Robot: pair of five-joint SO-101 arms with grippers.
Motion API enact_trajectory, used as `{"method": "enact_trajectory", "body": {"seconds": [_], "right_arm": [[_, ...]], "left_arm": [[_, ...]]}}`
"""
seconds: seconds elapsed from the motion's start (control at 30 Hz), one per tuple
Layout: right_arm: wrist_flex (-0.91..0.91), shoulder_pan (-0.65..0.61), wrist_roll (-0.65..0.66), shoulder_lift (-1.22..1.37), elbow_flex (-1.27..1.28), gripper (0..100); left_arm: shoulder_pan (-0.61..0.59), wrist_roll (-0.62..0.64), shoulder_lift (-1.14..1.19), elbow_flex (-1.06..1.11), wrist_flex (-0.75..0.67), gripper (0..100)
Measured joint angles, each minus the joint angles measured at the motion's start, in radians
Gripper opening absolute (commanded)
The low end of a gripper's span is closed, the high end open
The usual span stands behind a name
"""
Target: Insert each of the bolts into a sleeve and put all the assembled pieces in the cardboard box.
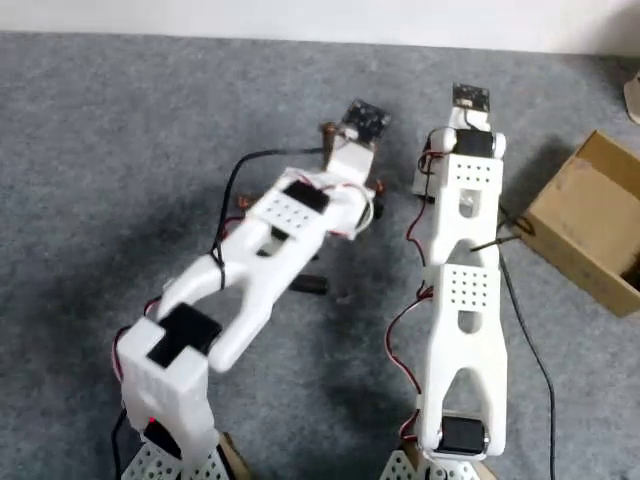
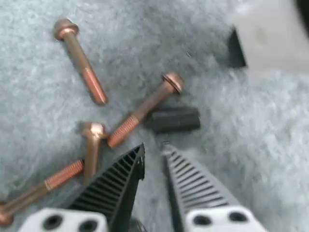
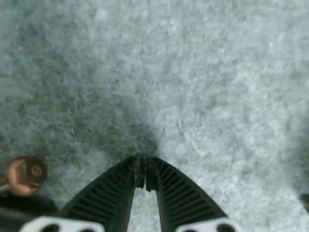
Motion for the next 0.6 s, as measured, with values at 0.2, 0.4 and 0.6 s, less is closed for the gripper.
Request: {"method": "enact_trajectory", "body": {"seconds": [0.2, 0.4, 0.6], "right_arm": [[-0.008, 0.0, 0.002, 0.002, 0.0, 0.7], [-0.009, -0.005, 0.032, 0.002, 0.0, 0.7], [-0.009, -0.008, 0.034, 0.002, 0.0, 0.7]], "left_arm": [[-0.028, 0.011, 0.094, -0.055, -0.003, 13], [-0.068, 0.146, 0.13, -0.057, -0.017, 10], [-0.063, 0.101, 0.152, -0.055, -0.132, 5]]}}
